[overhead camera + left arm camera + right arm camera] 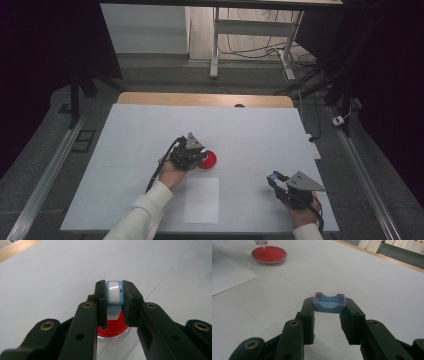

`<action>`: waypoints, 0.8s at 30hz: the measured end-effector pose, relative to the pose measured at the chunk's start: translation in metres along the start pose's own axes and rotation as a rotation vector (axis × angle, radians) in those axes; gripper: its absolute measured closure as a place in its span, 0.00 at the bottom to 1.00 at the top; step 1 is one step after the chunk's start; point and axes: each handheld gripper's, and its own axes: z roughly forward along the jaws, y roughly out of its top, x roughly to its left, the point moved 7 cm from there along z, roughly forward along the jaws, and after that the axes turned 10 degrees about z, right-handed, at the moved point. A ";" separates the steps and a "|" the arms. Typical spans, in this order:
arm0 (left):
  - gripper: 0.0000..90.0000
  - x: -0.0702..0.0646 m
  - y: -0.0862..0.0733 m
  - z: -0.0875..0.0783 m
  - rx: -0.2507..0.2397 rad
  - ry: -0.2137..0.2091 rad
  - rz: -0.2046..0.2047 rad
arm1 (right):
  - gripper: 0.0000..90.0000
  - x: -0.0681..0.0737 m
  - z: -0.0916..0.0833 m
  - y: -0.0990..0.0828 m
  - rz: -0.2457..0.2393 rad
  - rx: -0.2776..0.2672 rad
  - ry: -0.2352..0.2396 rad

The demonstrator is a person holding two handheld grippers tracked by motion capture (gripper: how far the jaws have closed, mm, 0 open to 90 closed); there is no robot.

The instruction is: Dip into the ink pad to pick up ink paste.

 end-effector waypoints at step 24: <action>0.84 -0.003 -0.004 0.005 -0.002 -0.008 0.005 | 0.71 0.000 0.002 -0.002 -0.004 0.013 0.005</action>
